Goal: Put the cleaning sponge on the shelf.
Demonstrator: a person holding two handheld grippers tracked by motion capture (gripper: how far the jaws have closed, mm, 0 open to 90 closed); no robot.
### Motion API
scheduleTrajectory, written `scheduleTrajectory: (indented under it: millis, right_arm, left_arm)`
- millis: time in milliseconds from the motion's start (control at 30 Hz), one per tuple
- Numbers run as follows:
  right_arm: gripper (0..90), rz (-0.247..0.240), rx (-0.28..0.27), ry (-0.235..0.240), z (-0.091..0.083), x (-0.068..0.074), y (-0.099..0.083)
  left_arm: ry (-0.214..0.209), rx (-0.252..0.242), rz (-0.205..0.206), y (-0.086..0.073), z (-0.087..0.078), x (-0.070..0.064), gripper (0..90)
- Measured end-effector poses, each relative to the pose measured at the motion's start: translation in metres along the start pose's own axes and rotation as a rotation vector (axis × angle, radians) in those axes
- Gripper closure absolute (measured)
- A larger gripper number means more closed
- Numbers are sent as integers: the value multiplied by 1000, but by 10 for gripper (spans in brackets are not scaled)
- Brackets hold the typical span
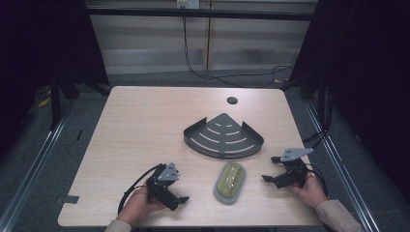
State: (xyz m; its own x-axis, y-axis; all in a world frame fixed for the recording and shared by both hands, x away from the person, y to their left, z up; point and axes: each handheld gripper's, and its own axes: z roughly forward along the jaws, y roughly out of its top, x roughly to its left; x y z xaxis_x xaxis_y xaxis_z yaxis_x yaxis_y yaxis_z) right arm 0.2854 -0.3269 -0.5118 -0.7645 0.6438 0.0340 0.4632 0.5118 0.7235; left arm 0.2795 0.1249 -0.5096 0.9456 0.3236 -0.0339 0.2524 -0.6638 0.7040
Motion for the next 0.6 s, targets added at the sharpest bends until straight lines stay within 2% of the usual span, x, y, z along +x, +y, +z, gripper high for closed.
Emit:
scheduleTrajectory:
  millis: [200, 300, 367, 433, 500, 567, 600]
  right_arm:
    - [134, -1, 1, 3, 0, 0, 0]
    - [141, -29, 57, 28, -2, -1, 5]
    - [154, -44, 107, 29, -3, -1, 10]
    - [185, -84, 157, 46, -3, 2, 18]
    - [206, -144, 195, 58, -5, 7, 27]
    - [214, -197, 210, 66, -8, 11, 38]
    - [224, -218, 210, 85, -10, 13, 47]
  left_arm:
    - [0, -2, -2, 0, 0, 0, 0]
    - [-3, -1, 2, 0, 0, 0, 1]
    - [-3, -2, 2, 0, 0, 0, 0]
    - [-3, -3, 0, 0, 0, 0, 0]
    - [-3, 2, 3, 0, 0, 1, 1]
    - [-3, -2, 1, 0, 0, 1, 0]
    - [-3, 4, 3, 0, 0, 1, 1]
